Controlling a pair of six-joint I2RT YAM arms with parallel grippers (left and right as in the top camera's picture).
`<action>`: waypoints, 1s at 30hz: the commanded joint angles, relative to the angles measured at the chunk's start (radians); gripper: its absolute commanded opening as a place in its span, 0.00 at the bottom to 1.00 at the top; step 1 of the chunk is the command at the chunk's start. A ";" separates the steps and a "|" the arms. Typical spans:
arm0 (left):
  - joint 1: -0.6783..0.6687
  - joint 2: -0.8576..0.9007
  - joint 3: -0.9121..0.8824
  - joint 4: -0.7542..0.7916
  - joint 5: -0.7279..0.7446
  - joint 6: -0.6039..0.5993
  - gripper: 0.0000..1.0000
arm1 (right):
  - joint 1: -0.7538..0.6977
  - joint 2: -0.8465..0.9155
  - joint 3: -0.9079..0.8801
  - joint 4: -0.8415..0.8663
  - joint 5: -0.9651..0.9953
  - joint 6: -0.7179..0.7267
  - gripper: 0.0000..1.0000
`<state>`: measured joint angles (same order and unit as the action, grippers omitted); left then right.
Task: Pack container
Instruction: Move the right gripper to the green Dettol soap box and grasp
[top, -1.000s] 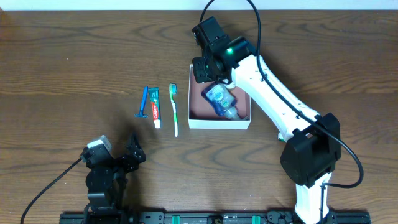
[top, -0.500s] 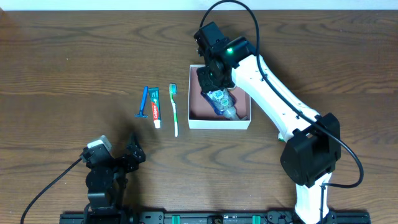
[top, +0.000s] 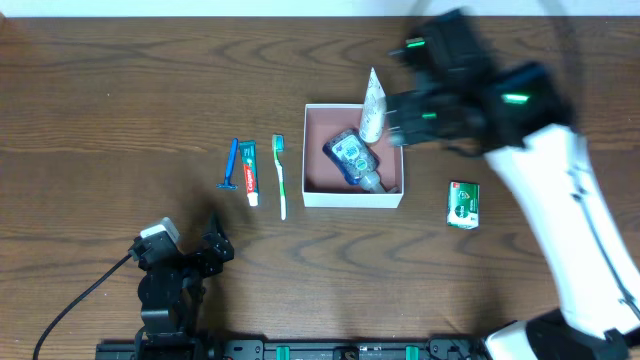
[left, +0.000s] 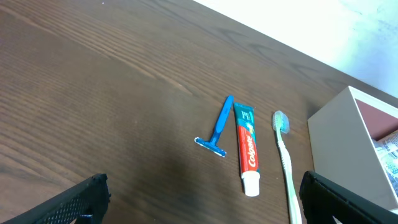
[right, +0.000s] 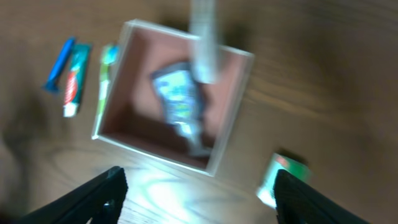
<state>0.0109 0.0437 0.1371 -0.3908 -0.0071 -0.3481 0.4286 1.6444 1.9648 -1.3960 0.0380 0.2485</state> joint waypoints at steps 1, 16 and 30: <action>-0.004 -0.007 -0.020 -0.003 -0.002 -0.009 0.98 | -0.109 0.013 -0.004 -0.053 0.040 0.078 0.82; -0.004 -0.007 -0.020 -0.003 -0.002 -0.009 0.98 | -0.278 0.018 -0.511 0.063 -0.031 0.129 0.79; -0.004 -0.007 -0.020 -0.003 -0.002 -0.009 0.98 | -0.376 0.018 -0.867 0.354 0.006 0.196 0.99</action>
<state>0.0109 0.0437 0.1371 -0.3912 -0.0071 -0.3481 0.0723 1.6623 1.1389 -1.0760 0.0658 0.4187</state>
